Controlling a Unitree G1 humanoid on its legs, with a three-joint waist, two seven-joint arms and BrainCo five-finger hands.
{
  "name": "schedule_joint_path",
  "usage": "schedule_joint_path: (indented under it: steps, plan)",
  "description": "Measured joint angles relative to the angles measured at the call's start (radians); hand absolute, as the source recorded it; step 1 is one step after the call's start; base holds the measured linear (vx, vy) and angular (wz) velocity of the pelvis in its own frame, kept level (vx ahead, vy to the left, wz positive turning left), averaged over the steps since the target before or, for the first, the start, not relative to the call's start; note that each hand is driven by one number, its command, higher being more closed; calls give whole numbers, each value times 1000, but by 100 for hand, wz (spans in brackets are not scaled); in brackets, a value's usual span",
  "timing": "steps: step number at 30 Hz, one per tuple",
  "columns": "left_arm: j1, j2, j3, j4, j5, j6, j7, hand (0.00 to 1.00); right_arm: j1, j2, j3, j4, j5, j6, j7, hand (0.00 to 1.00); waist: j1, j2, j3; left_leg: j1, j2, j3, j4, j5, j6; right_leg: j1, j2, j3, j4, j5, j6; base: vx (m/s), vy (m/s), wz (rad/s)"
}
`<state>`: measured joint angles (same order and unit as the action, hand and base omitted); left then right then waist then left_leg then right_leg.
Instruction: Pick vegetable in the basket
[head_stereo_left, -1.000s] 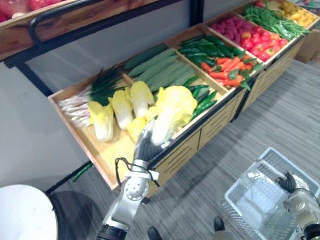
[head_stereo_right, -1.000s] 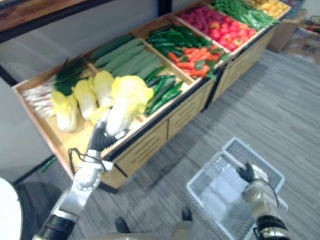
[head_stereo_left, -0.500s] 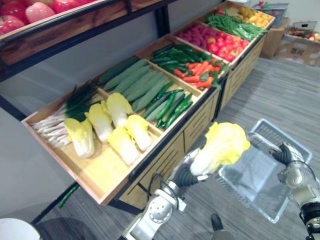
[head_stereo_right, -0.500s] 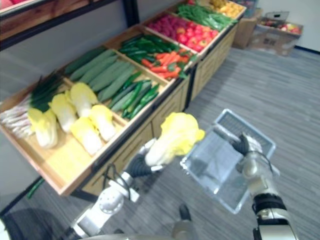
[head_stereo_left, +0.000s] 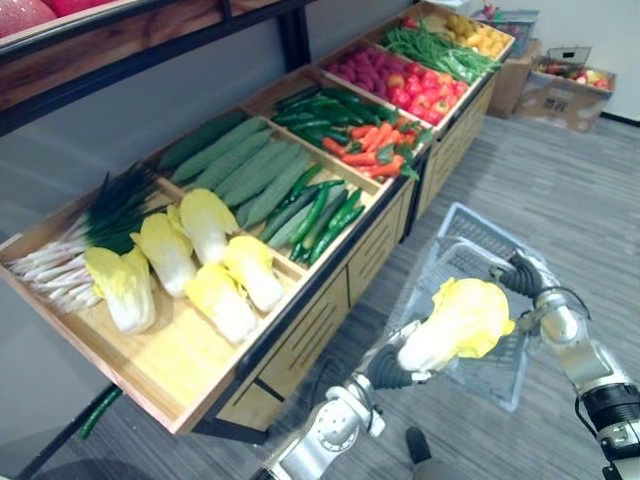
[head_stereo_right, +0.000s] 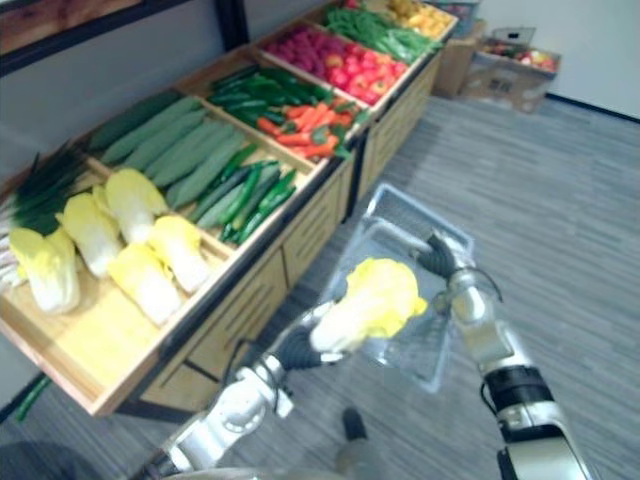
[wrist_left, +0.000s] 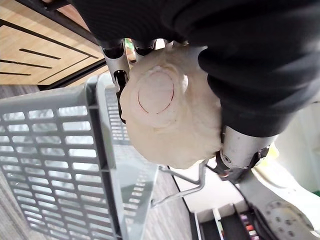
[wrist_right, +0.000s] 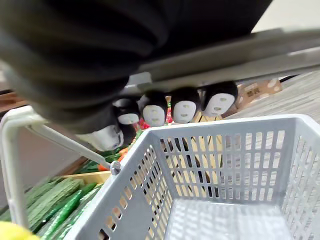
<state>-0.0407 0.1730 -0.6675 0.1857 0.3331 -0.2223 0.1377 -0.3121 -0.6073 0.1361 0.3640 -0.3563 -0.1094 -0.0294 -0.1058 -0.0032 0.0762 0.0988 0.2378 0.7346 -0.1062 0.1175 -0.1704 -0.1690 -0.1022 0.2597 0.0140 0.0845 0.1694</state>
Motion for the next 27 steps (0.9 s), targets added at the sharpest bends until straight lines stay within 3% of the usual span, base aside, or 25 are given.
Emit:
schedule_joint_path:
  steps: [6, 10, 17, 18, 27]
  plan:
    - [-97, -96, 29, 191, 66, 37, 15, 100, 0, 2, 92, -62, 12, -13, 61, 100, -6, -6, 2, 21, -1, 25, 0, -9, -12, -1, 9, 38, -12, 5, 8, -17, -7, -18]
    - [-161, -145, 39, 321, 125, 59, 47, 100, 0, 1, 147, -77, 15, -13, 83, 100, -30, -8, 3, 26, -2, 30, 0, -16, -21, -3, 12, 48, -10, 4, 9, -12, -4, -7]
    - [-238, -200, 46, 462, 210, 115, 58, 100, 0, 2, 163, -133, 65, -16, 104, 100, -33, -8, 3, 30, -1, 53, 0, -19, -25, -18, 23, 74, -12, 11, 4, 29, -2, -13]
    - [-245, -203, 47, 475, 229, 124, 63, 0, 0, 1, 169, -142, 81, -25, 106, 100, -33, -9, 3, 33, 0, 53, 0, -20, -26, -18, 24, 77, -12, 13, 2, 55, -5, -11]
    - [-289, -212, 70, 541, 279, 167, 89, 0, -6, 4, 188, -152, 90, -26, 107, 100, -34, -19, 6, 42, 3, 50, 0, -23, -29, -14, 29, 83, -14, 17, -2, 7, -3, -3]
